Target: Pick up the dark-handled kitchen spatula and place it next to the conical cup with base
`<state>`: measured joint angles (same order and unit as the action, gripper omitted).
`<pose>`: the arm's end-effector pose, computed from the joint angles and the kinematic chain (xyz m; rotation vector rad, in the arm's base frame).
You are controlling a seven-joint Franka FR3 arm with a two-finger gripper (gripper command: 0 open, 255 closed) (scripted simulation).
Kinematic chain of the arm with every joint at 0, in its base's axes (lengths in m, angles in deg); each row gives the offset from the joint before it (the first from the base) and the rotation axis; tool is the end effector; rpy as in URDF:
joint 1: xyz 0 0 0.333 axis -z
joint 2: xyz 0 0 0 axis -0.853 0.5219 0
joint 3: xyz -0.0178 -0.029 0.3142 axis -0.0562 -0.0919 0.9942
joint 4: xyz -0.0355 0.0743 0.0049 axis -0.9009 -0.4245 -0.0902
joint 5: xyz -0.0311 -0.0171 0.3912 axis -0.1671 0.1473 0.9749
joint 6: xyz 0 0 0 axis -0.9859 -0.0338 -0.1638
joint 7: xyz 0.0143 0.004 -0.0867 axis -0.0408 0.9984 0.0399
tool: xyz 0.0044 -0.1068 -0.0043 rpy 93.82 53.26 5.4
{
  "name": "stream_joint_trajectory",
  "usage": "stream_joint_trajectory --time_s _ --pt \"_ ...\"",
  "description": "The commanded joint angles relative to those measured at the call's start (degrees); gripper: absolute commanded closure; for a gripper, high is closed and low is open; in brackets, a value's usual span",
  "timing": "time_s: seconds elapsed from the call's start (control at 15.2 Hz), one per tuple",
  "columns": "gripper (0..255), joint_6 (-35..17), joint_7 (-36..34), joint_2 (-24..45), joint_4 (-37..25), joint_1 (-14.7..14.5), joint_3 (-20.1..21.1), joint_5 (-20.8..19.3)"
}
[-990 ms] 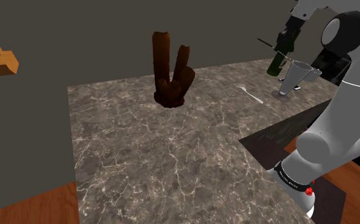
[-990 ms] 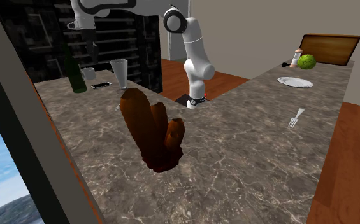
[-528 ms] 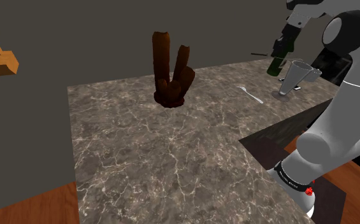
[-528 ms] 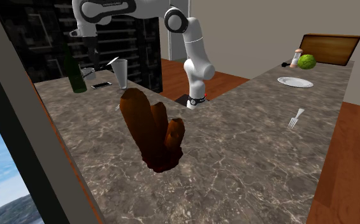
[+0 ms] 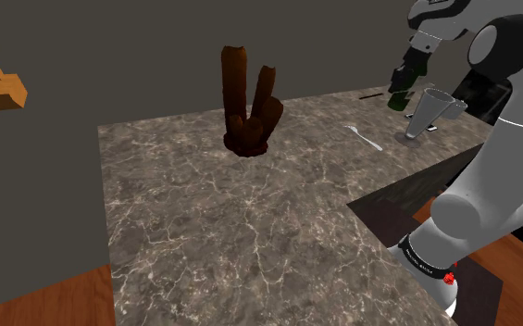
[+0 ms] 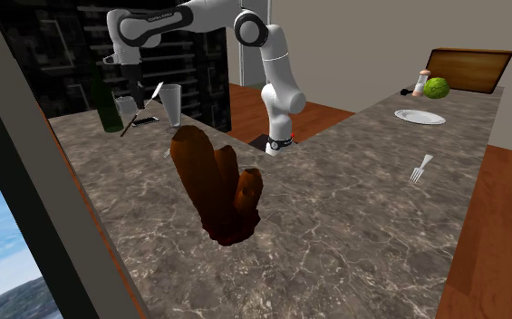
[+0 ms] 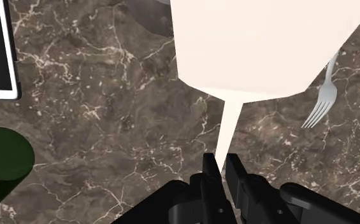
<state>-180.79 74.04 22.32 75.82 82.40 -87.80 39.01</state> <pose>0.4098 -0.4827 0.4871 -3.0126 0.2856 -0.0942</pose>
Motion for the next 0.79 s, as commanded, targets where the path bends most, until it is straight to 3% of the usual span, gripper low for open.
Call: stream_joint_trajectory --time_s 0.0,0.73 --pt "255 -1.4 0.3 0.4 1.0 0.0 0.1 0.3" --pt "255 -8.9 2.0 2.2 7.2 -0.1 0.6 1.8"
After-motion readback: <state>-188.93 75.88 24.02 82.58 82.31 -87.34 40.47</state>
